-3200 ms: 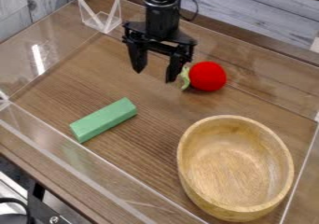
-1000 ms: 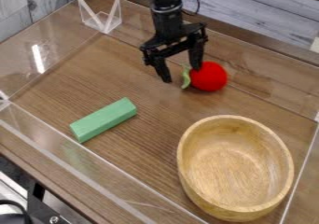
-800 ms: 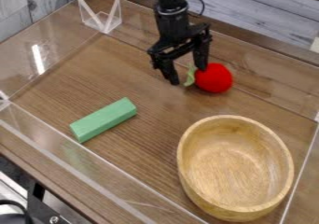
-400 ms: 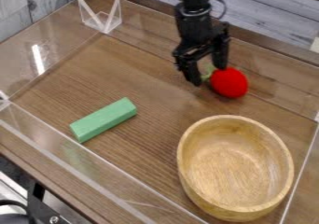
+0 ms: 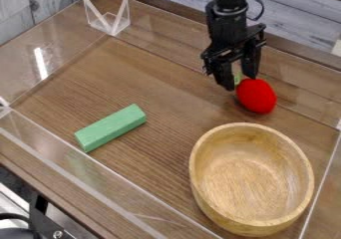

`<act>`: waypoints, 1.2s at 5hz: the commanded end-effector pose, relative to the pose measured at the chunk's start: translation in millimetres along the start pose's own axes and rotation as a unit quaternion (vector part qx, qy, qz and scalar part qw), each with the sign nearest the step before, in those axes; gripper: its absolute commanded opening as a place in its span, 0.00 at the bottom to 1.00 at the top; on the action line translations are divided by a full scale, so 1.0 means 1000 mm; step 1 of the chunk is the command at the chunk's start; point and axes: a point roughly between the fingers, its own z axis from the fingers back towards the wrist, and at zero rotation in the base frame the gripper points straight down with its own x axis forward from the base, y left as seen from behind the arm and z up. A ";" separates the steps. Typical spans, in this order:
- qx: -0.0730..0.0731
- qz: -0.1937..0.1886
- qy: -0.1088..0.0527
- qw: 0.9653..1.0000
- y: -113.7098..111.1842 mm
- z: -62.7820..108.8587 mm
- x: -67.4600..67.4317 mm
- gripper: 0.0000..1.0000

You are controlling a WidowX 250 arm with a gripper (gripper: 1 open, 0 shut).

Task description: Move the red object to the right side of the table

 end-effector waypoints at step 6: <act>-0.051 0.086 -0.045 0.994 0.009 0.055 0.039 0.00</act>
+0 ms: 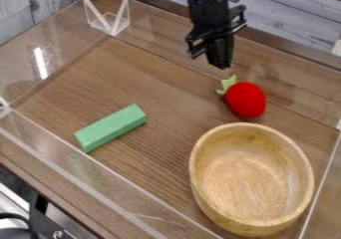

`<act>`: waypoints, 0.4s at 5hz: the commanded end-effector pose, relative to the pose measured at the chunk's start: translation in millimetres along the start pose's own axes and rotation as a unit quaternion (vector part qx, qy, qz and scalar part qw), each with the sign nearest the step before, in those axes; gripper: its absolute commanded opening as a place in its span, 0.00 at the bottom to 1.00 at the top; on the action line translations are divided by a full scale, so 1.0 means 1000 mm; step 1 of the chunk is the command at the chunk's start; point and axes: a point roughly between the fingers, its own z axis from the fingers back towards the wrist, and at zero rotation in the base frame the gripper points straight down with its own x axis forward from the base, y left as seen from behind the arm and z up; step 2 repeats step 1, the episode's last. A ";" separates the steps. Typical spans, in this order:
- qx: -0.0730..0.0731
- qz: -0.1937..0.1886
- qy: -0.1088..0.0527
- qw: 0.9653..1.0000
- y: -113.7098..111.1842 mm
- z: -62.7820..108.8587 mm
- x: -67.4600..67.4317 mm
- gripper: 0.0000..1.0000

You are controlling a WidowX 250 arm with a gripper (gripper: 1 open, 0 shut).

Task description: Move the red object to the right side of the table

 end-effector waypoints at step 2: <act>-0.045 0.026 -0.031 0.998 -0.007 0.034 0.004 0.00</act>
